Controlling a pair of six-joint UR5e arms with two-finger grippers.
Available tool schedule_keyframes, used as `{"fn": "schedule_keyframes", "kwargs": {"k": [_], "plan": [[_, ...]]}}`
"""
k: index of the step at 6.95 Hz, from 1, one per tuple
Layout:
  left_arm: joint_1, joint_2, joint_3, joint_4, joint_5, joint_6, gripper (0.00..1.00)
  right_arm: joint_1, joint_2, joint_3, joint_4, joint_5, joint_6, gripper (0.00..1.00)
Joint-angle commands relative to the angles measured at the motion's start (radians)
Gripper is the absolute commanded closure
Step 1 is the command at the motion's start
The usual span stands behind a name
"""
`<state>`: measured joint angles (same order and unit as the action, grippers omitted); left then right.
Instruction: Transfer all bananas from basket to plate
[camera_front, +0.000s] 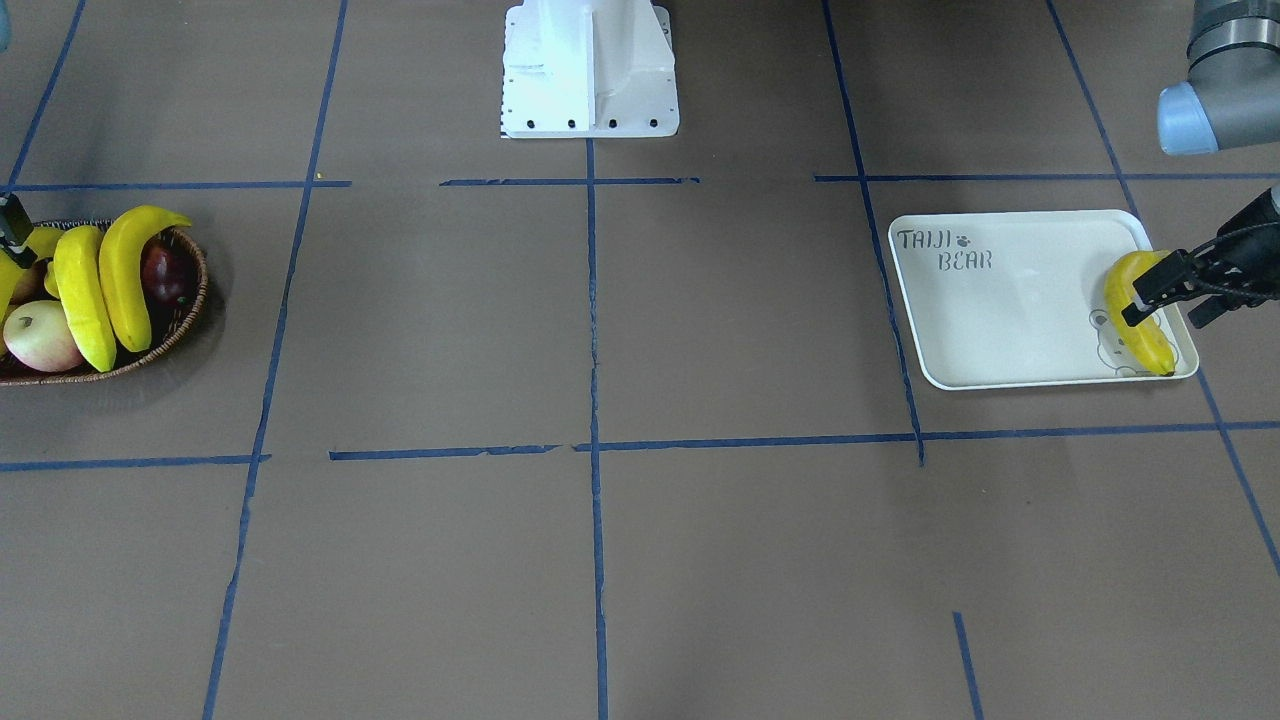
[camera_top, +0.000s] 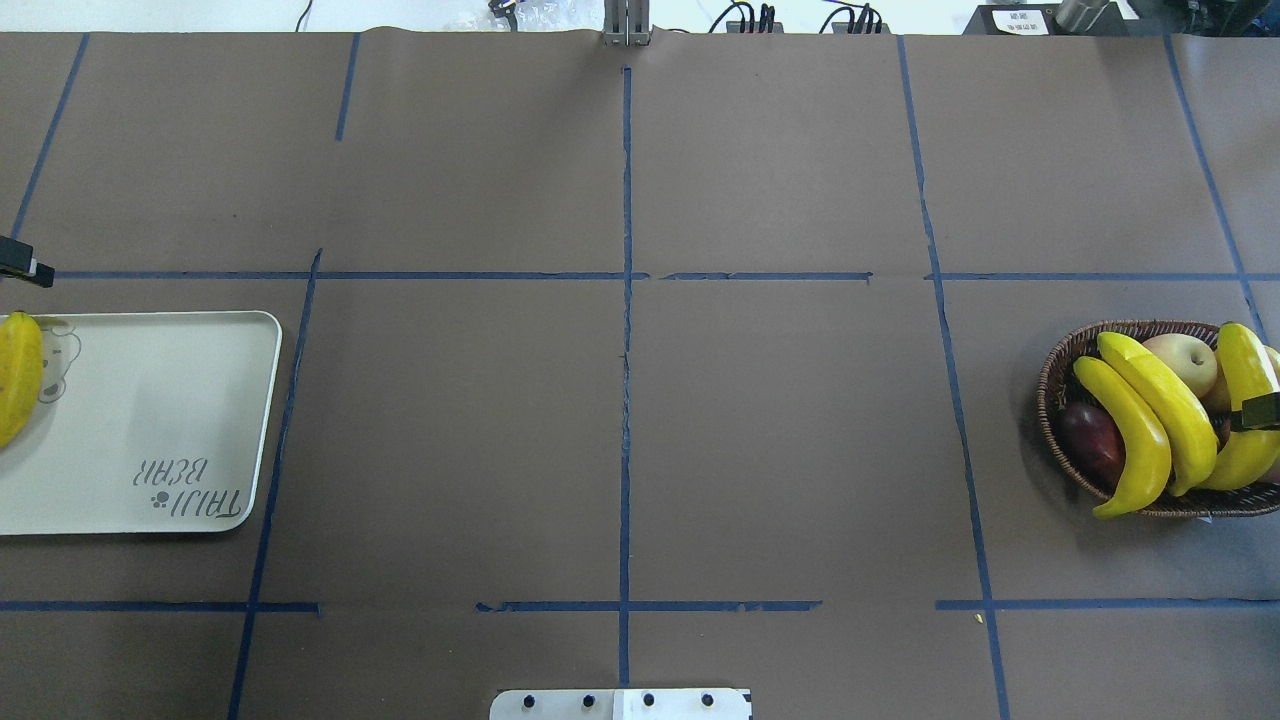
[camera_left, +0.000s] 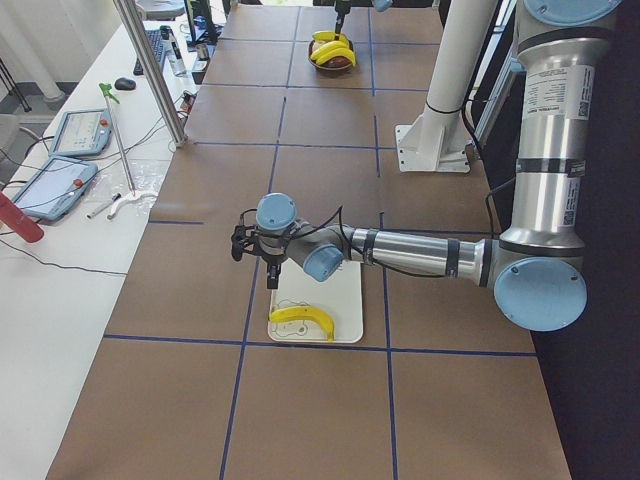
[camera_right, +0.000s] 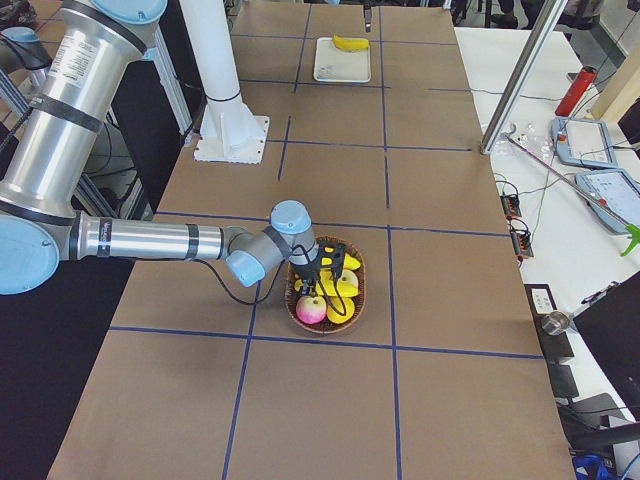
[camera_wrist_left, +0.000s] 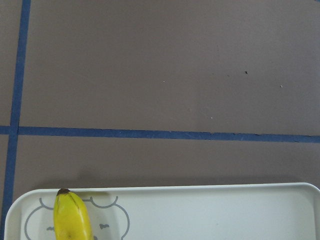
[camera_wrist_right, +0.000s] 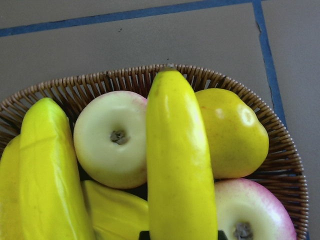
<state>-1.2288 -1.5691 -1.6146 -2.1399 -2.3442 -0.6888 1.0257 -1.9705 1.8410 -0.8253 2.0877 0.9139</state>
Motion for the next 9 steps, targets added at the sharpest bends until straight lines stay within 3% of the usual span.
{"fn": "schedule_keyframes", "kwargs": {"k": [1, 7, 9], "plan": [[0.000, 0.000, -0.001, 0.000, -0.001, 0.000, 0.00, 0.004, -0.004, 0.027, -0.001, 0.003, -0.001, 1.00], [0.000, 0.000, -0.002, 0.000, -0.016, -0.003, 0.00, 0.037, -0.105, 0.118, -0.012, 0.037, -0.085, 1.00], [0.000, 0.000, -0.002, 0.000, -0.018, -0.003, 0.00, 0.127, -0.094, 0.200, -0.157, 0.057, -0.221, 1.00]]}}
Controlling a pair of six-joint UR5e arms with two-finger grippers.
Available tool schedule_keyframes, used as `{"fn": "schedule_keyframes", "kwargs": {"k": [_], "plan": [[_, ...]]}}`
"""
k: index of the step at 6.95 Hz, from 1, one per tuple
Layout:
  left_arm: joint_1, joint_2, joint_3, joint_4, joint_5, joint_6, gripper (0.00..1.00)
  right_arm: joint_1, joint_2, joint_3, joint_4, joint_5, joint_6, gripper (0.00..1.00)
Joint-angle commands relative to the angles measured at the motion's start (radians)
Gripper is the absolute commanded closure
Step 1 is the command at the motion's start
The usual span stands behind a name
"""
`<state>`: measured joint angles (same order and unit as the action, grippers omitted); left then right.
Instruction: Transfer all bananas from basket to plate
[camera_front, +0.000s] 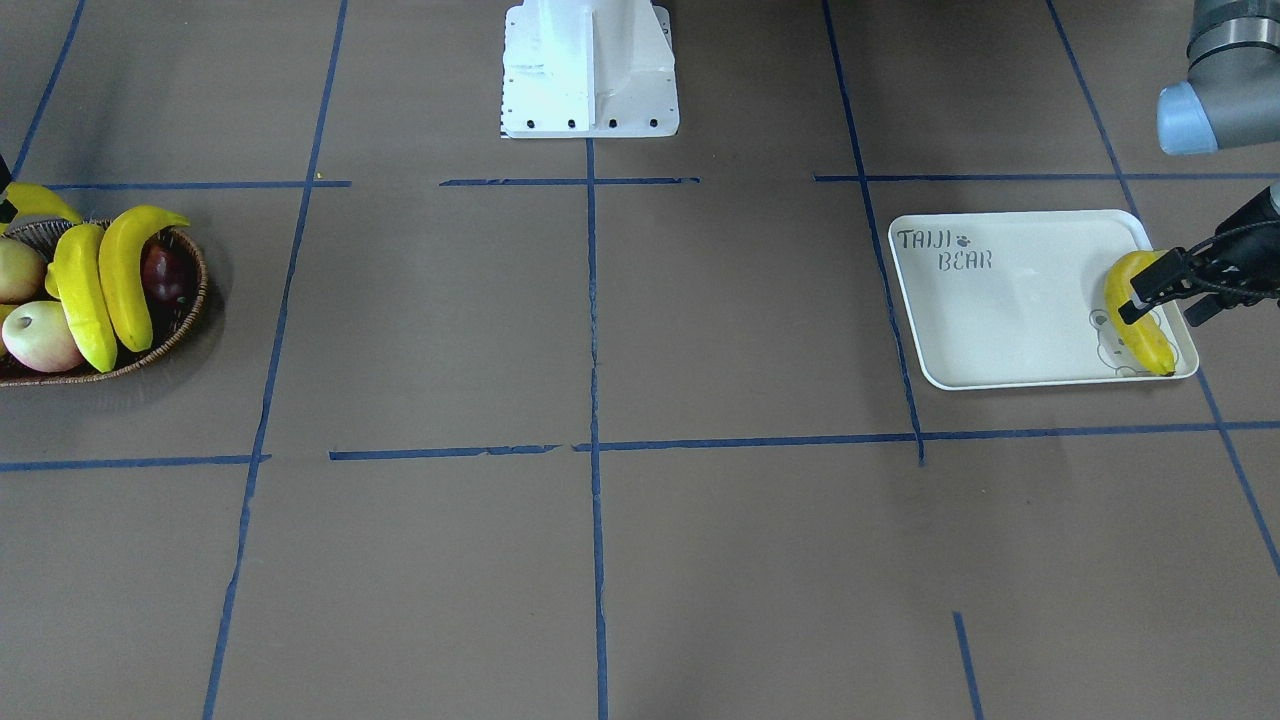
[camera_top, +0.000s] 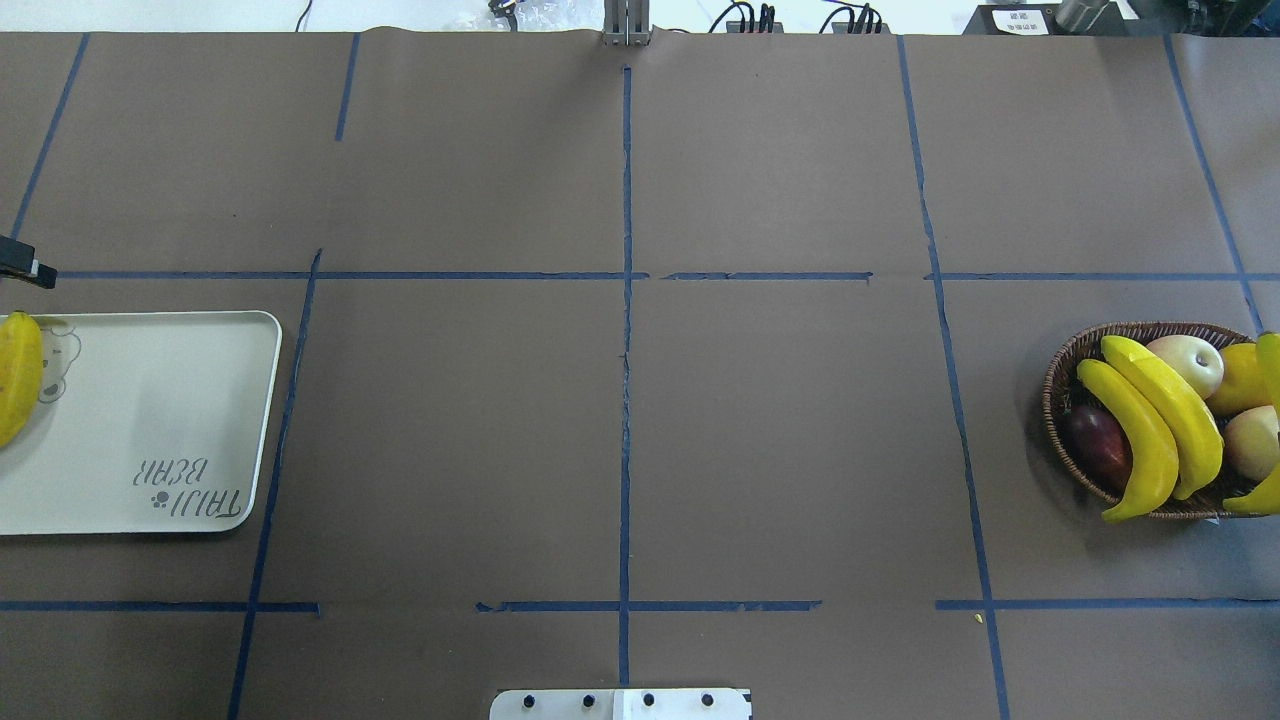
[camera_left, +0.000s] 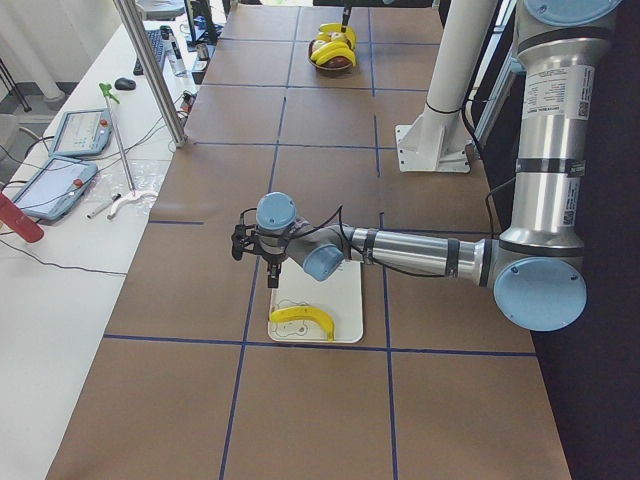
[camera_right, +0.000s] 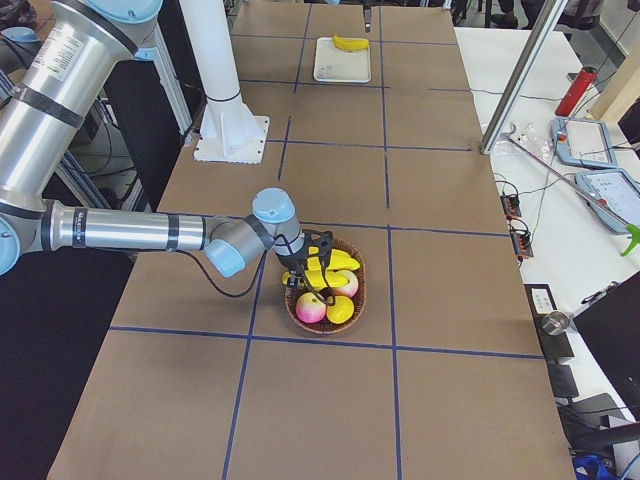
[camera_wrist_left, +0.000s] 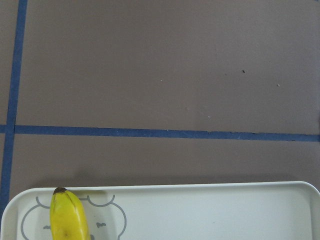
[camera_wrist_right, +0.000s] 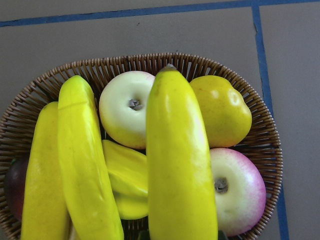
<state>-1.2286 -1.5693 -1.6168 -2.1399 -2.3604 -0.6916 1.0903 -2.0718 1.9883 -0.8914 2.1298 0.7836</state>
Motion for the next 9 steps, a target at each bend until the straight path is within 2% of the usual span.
{"fn": "schedule_keyframes", "kwargs": {"k": [1, 2, 3, 5, 7, 9], "plan": [[0.000, 0.000, 0.000, 0.000, -0.003, 0.000, 0.00, 0.148, 0.053, 0.108, -0.238, 0.028, -0.195, 1.00], [0.000, -0.005, -0.002, 0.000, -0.003, -0.005, 0.00, 0.169, 0.144, 0.118, -0.355, 0.029, -0.236, 0.99], [0.001, -0.015, -0.006, -0.002, -0.014, -0.006, 0.00, 0.166, 0.218, 0.112, -0.392, 0.033, -0.231, 0.98], [0.006, -0.087, -0.008, -0.012, -0.019, -0.079, 0.00, 0.130, 0.400, 0.071, -0.420, 0.154, -0.202, 0.97], [0.059, -0.214, -0.011, -0.014, -0.019, -0.246, 0.00, -0.055, 0.673, -0.044, -0.411, 0.164, -0.050, 0.97], [0.185, -0.360, -0.008, -0.014, -0.017, -0.482, 0.00, -0.165, 0.896, -0.140, -0.406, 0.156, 0.157, 0.96]]}}
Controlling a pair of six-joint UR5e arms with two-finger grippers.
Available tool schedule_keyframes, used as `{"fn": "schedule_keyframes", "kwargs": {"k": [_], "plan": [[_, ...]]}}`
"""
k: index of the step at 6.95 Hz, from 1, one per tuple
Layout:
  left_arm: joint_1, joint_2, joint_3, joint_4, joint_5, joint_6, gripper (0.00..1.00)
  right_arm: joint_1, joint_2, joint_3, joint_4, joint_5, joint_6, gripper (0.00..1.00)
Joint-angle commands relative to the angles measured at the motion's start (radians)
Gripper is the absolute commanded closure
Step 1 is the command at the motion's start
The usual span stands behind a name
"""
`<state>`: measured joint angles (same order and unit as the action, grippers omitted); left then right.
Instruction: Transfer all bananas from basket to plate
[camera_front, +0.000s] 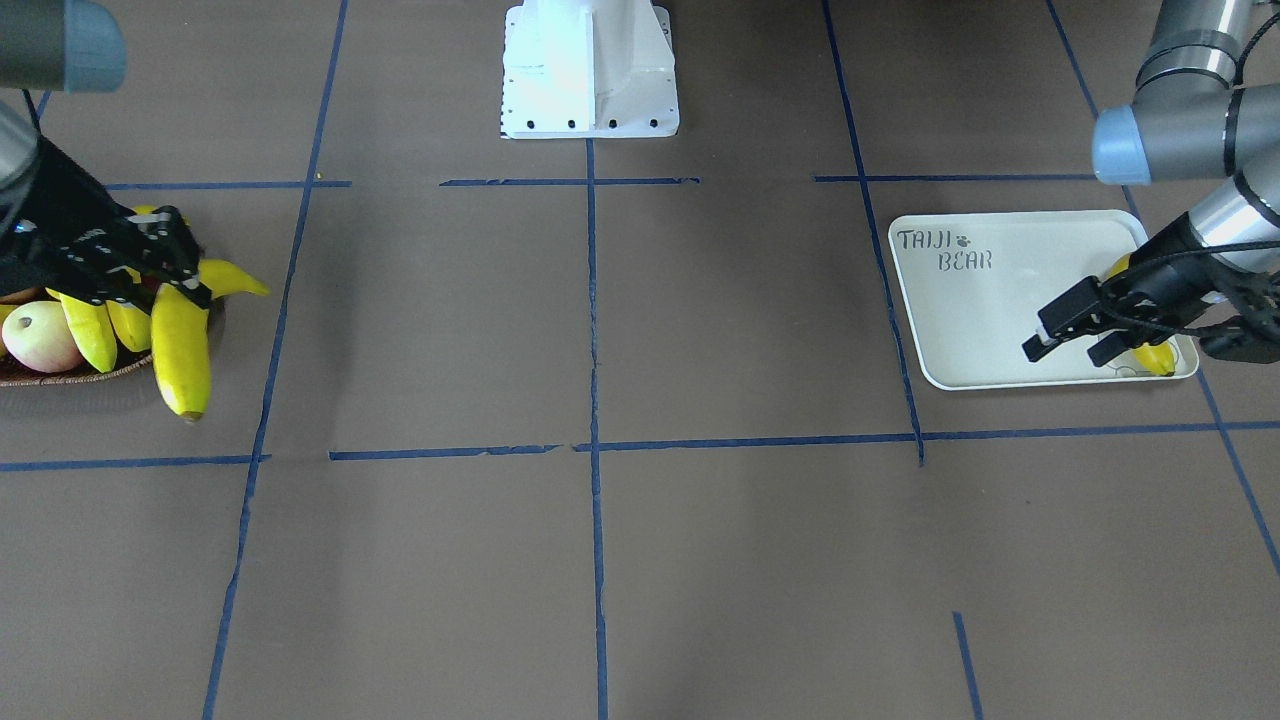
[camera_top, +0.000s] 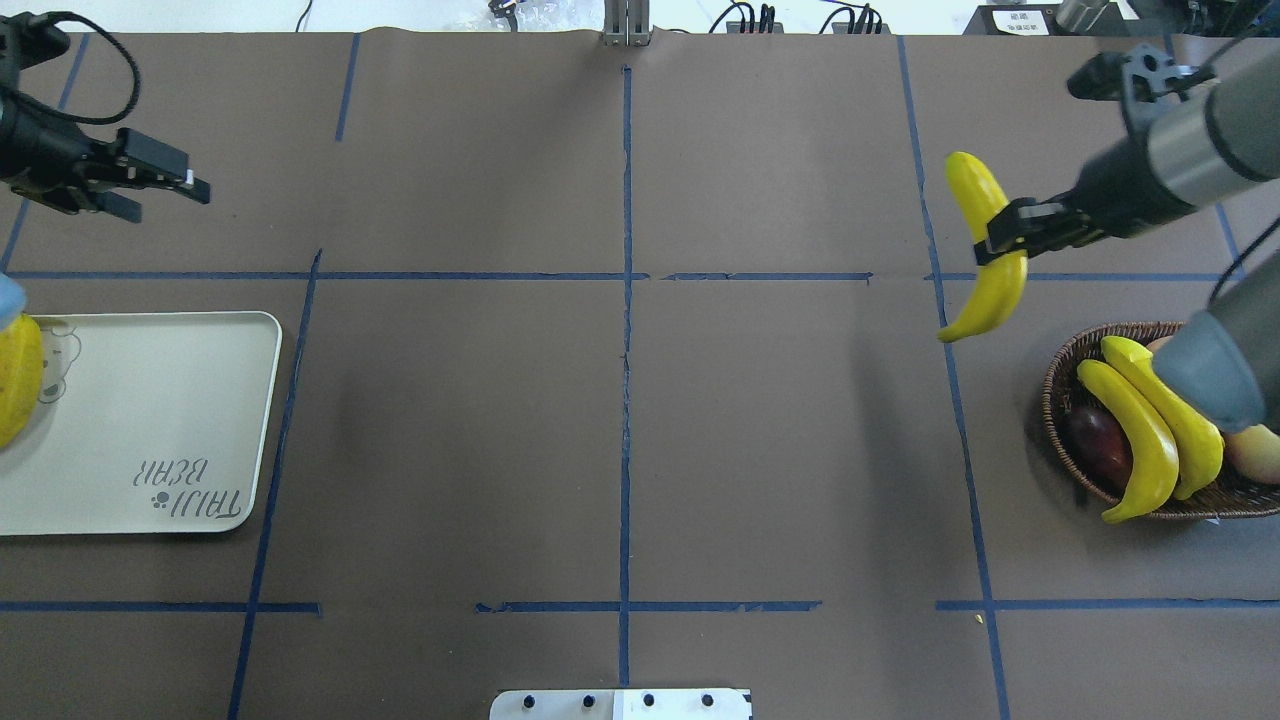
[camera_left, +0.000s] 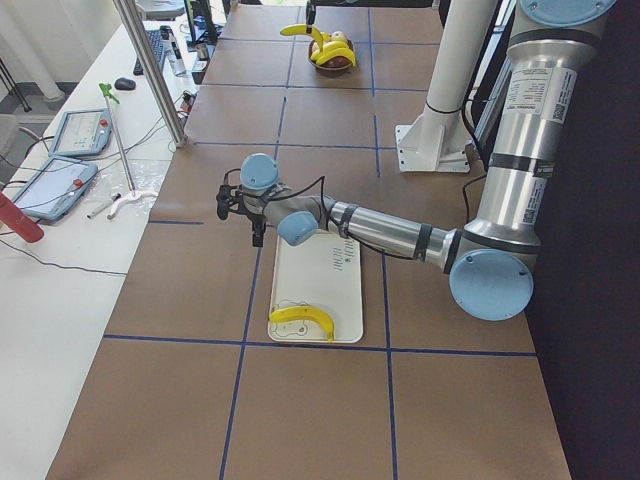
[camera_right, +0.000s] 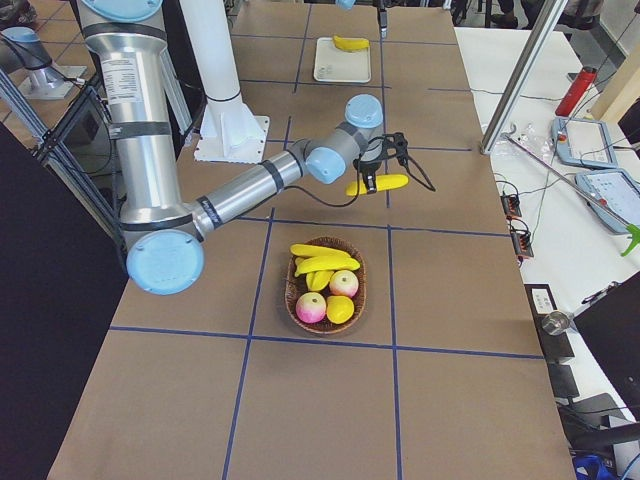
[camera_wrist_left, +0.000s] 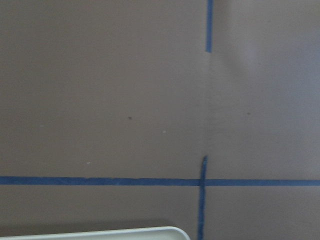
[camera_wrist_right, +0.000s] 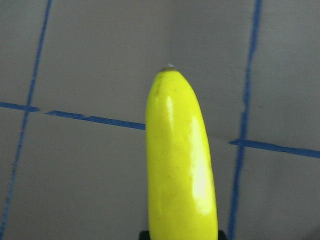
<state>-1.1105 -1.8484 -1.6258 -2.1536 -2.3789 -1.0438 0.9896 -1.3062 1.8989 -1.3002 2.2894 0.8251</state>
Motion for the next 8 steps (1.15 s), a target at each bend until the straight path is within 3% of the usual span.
{"fn": "schedule_keyframes", "kwargs": {"k": [1, 2, 3, 5, 6, 8], "plan": [[0.102, -0.125, 0.001, 0.000, 0.003, -0.213, 0.00, -0.095, 0.187, -0.052, 0.004, -0.016, 0.168, 0.96], [0.128, -0.185, 0.003, 0.000, 0.007, -0.325, 0.00, -0.127, 0.223, -0.053, 0.042, -0.028, 0.248, 0.96], [0.141, -0.230, 0.003, 0.000, 0.007, -0.423, 0.00, -0.179, 0.228, -0.058, 0.150, -0.110, 0.346, 0.97], [0.167, -0.308, 0.003, -0.002, 0.013, -0.598, 0.00, -0.279, 0.257, -0.060, 0.226, -0.239, 0.452, 0.97], [0.191, -0.352, 0.003, -0.002, 0.048, -0.696, 0.00, -0.328, 0.292, -0.060, 0.226, -0.310, 0.492, 0.97], [0.279, -0.423, 0.007, -0.002, 0.185, -0.784, 0.00, -0.376, 0.315, -0.060, 0.229, -0.352, 0.502, 0.96]]}}
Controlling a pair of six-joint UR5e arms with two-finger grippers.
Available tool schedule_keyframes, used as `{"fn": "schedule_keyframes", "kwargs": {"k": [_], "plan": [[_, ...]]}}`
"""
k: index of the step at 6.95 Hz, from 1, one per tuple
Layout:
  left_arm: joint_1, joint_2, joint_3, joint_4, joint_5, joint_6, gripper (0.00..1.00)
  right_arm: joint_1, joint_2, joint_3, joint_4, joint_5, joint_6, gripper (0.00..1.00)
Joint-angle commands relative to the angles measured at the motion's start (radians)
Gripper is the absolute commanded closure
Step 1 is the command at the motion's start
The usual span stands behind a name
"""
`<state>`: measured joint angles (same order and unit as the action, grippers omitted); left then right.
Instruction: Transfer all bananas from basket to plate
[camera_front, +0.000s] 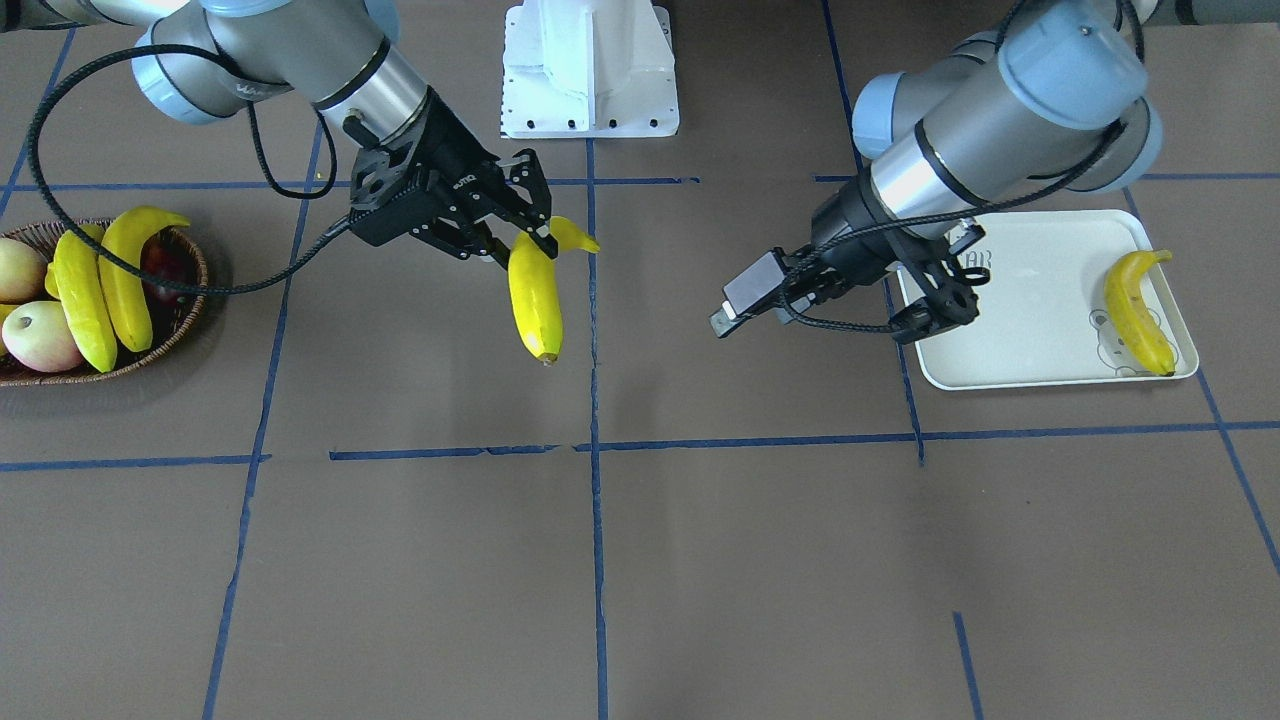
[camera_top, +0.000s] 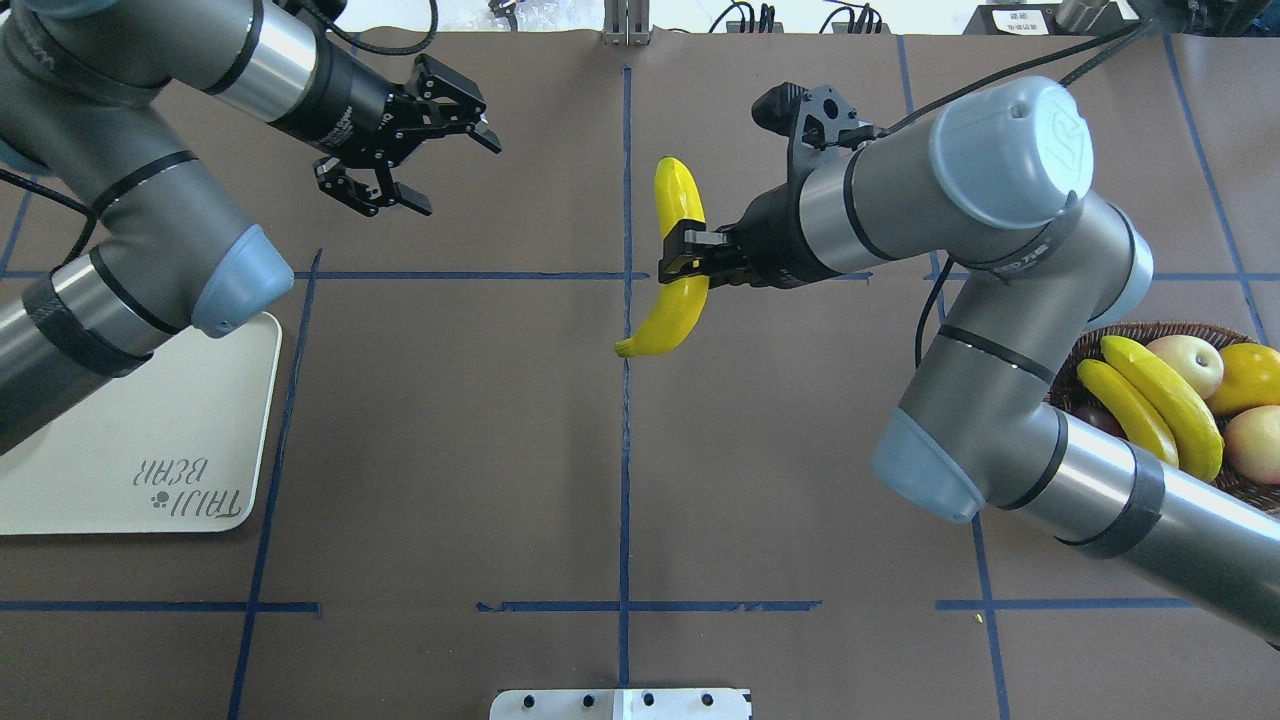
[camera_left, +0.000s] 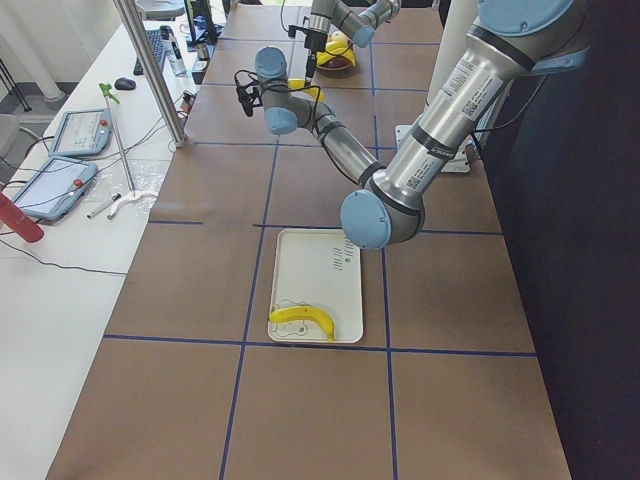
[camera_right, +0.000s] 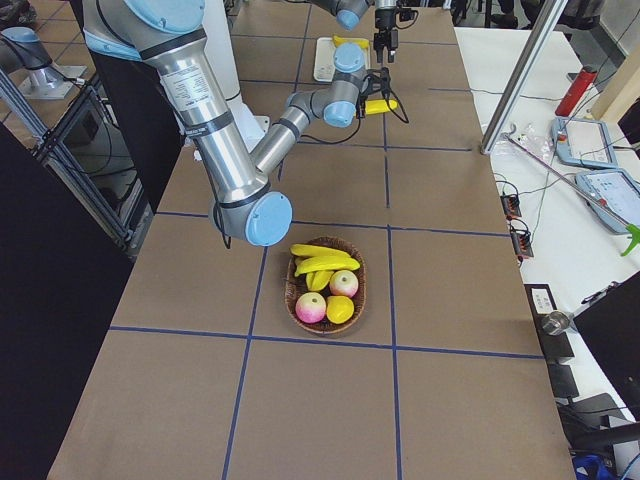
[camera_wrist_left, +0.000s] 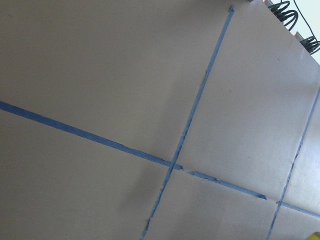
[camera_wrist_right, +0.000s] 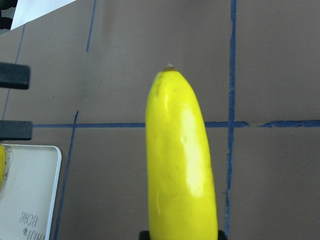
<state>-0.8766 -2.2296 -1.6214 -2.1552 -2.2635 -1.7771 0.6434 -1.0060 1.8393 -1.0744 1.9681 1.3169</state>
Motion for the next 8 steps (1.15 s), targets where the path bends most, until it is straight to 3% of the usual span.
{"fn": "schedule_keyframes", "kwargs": {"k": [1, 5, 7, 8], "plan": [[0.056, -0.059, 0.005, -0.002, 0.073, -0.065, 0.00, -0.042, 0.021, 0.000, 0.007, -0.032, 0.010, 0.96], [0.113, -0.068, 0.012, -0.040, 0.076, -0.064, 0.00, -0.059, 0.030, 0.002, 0.007, -0.052, 0.010, 0.95], [0.166, -0.068, 0.014, -0.040, 0.143, -0.062, 0.00, -0.059, 0.030, 0.002, 0.007, -0.052, 0.010, 0.95], [0.174, -0.068, 0.015, -0.043, 0.160, -0.062, 0.06, -0.059, 0.030, 0.003, 0.007, -0.052, 0.010, 0.95]]}}
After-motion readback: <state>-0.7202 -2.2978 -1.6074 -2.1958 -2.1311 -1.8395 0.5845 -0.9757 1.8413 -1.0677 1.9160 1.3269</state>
